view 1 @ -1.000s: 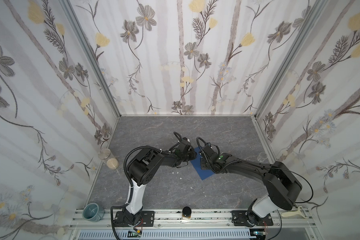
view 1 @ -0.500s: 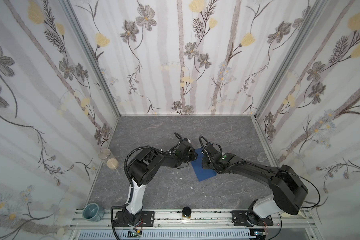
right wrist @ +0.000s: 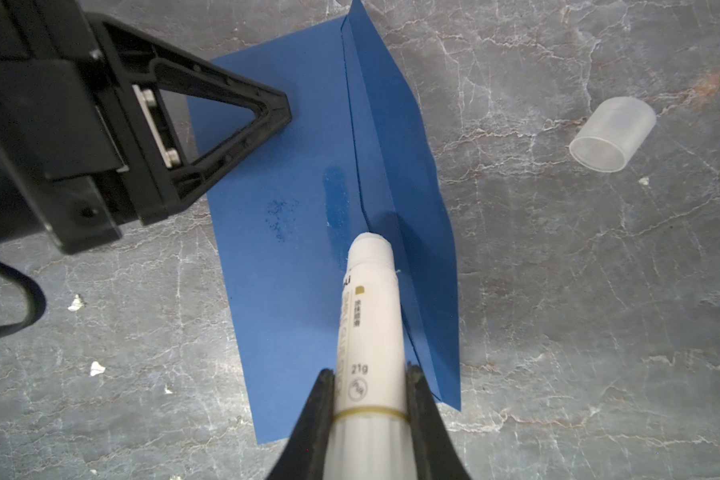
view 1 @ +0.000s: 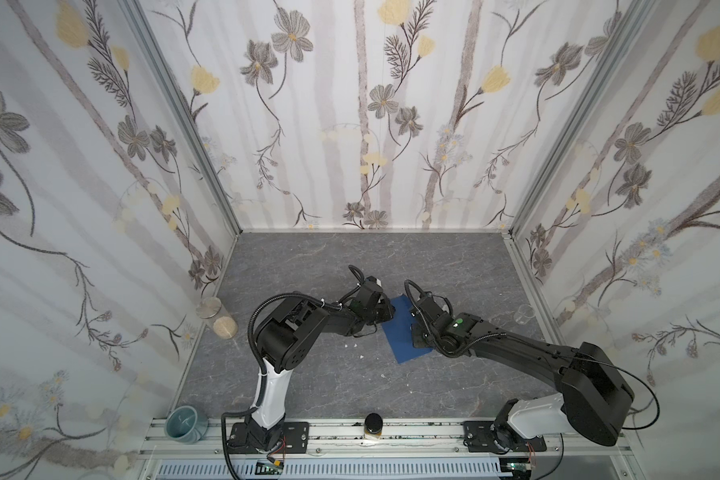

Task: Place the letter into the envelope and seal it

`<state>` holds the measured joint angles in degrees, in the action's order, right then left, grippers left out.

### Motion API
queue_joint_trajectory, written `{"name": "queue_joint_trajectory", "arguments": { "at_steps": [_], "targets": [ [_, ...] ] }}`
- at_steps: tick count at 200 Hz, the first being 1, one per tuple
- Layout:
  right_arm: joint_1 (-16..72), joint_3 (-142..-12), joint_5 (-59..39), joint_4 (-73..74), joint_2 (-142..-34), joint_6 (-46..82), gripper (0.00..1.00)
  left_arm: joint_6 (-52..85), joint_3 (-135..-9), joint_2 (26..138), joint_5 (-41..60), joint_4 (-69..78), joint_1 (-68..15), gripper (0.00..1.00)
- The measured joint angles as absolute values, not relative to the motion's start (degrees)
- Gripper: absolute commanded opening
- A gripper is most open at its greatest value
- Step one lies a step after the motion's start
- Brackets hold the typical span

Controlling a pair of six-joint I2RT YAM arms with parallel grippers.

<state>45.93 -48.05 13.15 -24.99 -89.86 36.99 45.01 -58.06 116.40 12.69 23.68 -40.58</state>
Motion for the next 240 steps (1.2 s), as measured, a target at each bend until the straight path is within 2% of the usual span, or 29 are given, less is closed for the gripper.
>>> {"name": "queue_joint_trajectory", "arguments": {
  "at_steps": [77, 240],
  "targets": [
    [48.80, -48.97, 11.88, -25.02, -90.35, 37.23, 0.00, 45.01, -58.17, 116.53, 12.75, 23.66, -40.58, 0.14],
    [47.40, -51.00, 13.63, -15.66, -99.22, 36.99, 0.00, 45.01, -58.17, 116.84, 12.91, 24.25, -40.69, 0.14]
  ]
}}
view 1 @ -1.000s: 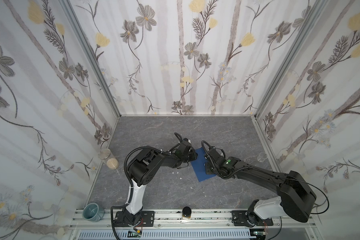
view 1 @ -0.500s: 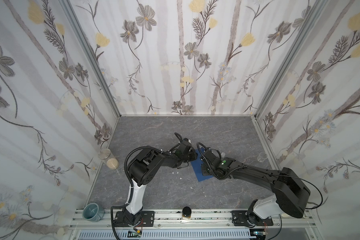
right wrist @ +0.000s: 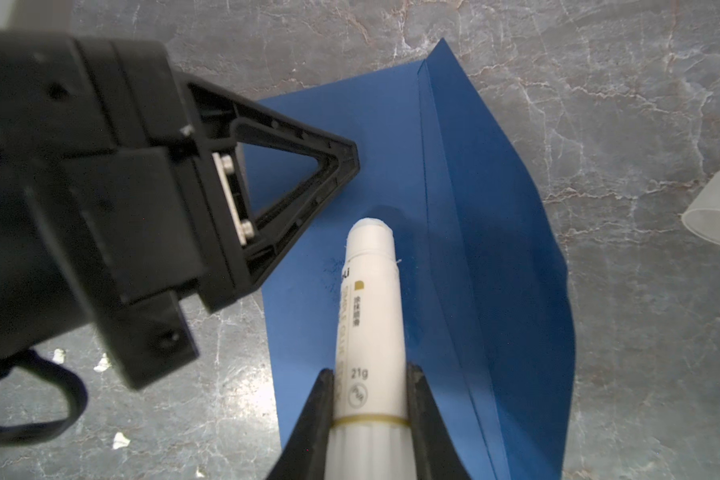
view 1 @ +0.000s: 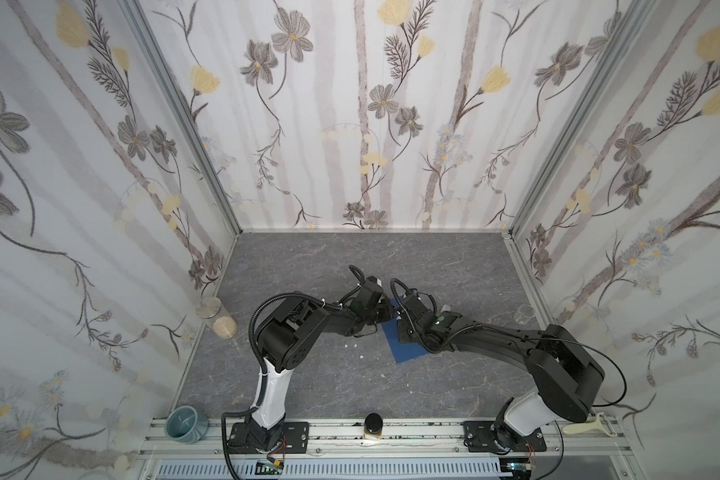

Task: Place the letter into the envelope and seal it

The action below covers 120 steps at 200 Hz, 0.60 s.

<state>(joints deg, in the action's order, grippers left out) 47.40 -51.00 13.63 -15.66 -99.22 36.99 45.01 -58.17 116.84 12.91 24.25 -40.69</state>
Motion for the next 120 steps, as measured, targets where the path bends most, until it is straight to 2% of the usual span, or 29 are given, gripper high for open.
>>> {"name": "queue_joint_trajectory", "arguments": {
  "at_steps": [80, 120],
  "targets": [
    [47.35, -50.26, 14.06, -22.48, -89.52, 37.08, 0.00, 45.04, -57.63, 116.60, 13.26, 24.69, -40.95, 0.14],
    [48.27, -48.27, 13.76, -23.49, -88.44, 38.20, 0.00, 45.06, -57.76, 116.60, 13.10, 24.47, -41.06, 0.14]
  ]
}}
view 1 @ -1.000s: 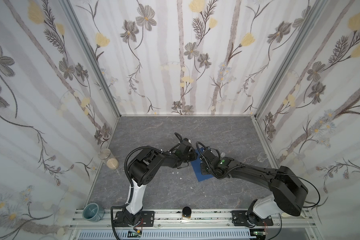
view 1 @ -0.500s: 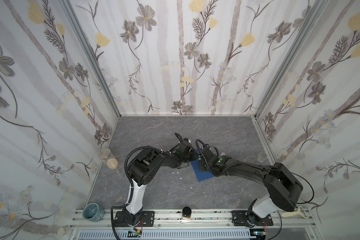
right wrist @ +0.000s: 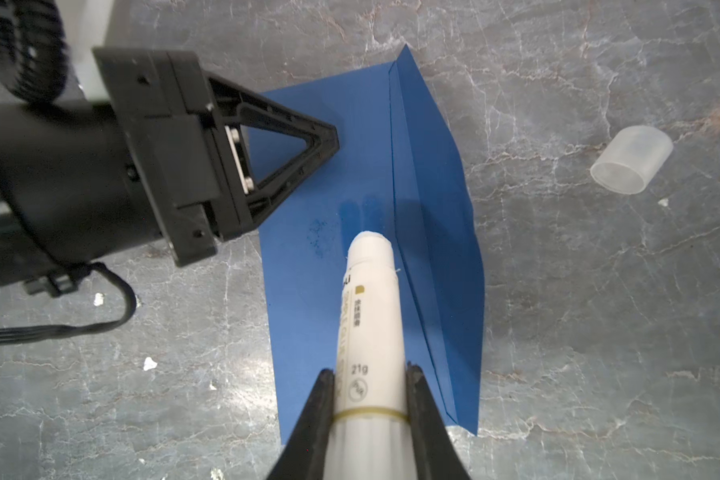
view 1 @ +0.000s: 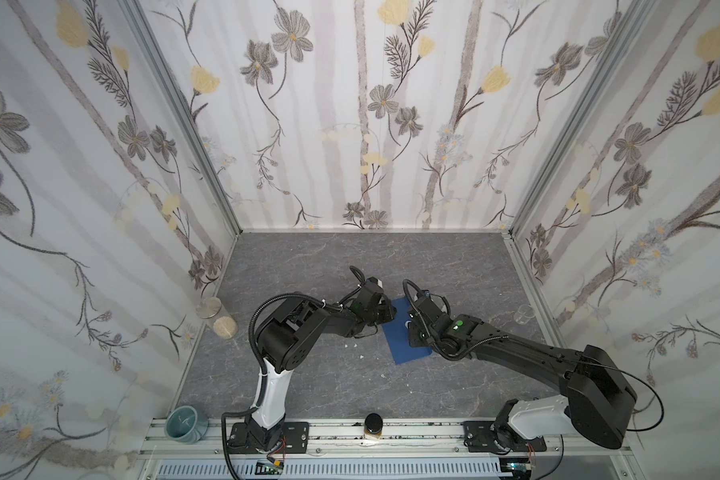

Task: Place the letter into the envelope and seal it

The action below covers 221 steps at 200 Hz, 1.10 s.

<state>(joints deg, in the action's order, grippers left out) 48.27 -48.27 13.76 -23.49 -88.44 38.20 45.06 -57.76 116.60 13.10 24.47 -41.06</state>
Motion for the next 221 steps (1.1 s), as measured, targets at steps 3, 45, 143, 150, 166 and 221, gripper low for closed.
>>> {"name": "queue_joint_trajectory", "arguments": {
  "at_steps": [3, 45, 143, 150, 166, 221],
  "targets": [
    [48.40, -48.16, 13.65, -23.51, -88.44, 38.48, 0.00, 45.06, -57.76, 116.60, 13.08, 24.47, -41.08, 0.14],
    [49.56, -47.68, 12.69, -23.11, -89.69, 39.53, 0.00, 45.08, -57.74, 116.60, 12.99, 24.45, -41.19, 0.14],
    [49.50, -48.31, 12.78, -16.34, -96.42, 40.01, 0.00, 45.08, -57.74, 116.64, 12.86, 24.56, -41.28, 0.14],
    [49.32, -48.42, 12.97, -15.62, -96.88, 40.01, 0.00, 45.08, -57.74, 116.64, 12.86, 24.53, -41.28, 0.14],
    [48.99, -48.58, 13.43, -14.26, -97.71, 39.97, 0.00, 45.08, -57.74, 116.64, 12.86, 24.56, -41.28, 0.14],
    [48.45, -48.71, 13.85, -16.86, -93.91, 39.83, 0.00, 45.10, -57.63, 116.62, 13.30, 24.64, -41.50, 0.14]
  ]
}}
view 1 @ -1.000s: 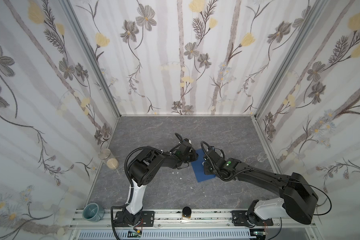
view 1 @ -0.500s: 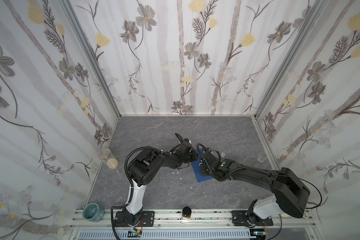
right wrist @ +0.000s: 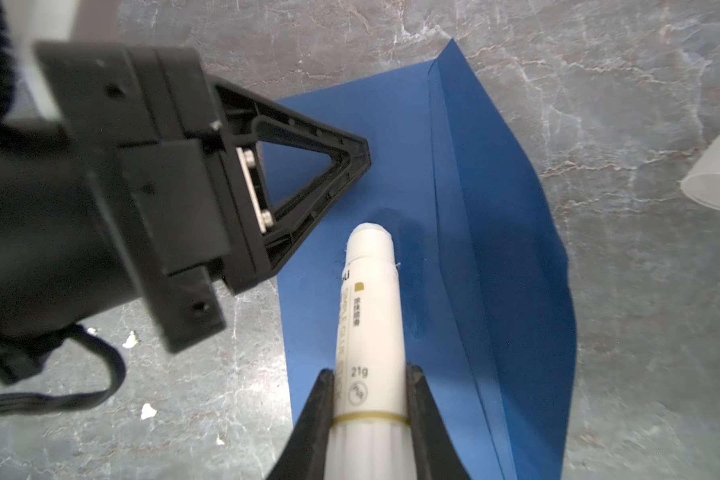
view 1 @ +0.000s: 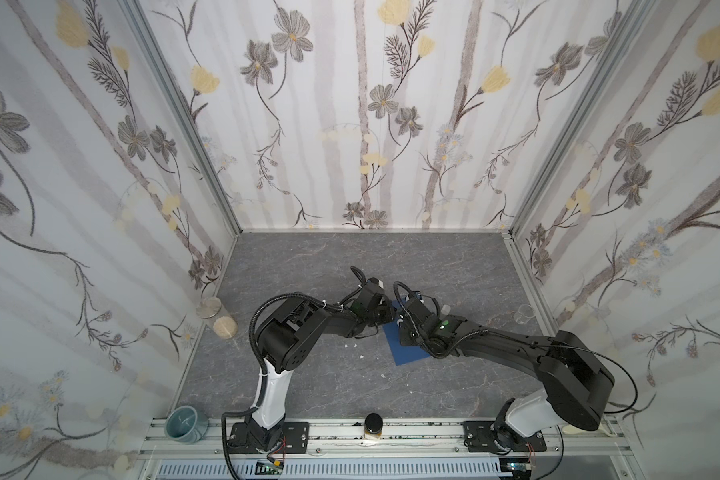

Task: Place the letter into the envelope and seal it

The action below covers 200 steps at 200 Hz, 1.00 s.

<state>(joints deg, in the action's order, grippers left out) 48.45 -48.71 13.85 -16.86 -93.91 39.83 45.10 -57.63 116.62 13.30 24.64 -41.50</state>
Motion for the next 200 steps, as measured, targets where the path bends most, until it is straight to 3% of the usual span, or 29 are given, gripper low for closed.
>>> {"name": "queue_joint_trajectory", "arguments": {
  "at_steps": [72, 200],
  "targets": [
    [48.36, -45.28, 14.90, -20.99, -87.33, 40.47, 0.00, 45.10, -57.87, 116.60, 13.28, 24.25, -41.52, 0.14],
    [45.60, -46.46, 13.21, -13.17, -95.88, 40.03, 0.00, 45.10, -57.87, 116.64, 13.30, 24.27, -41.56, 0.13]
  ]
}}
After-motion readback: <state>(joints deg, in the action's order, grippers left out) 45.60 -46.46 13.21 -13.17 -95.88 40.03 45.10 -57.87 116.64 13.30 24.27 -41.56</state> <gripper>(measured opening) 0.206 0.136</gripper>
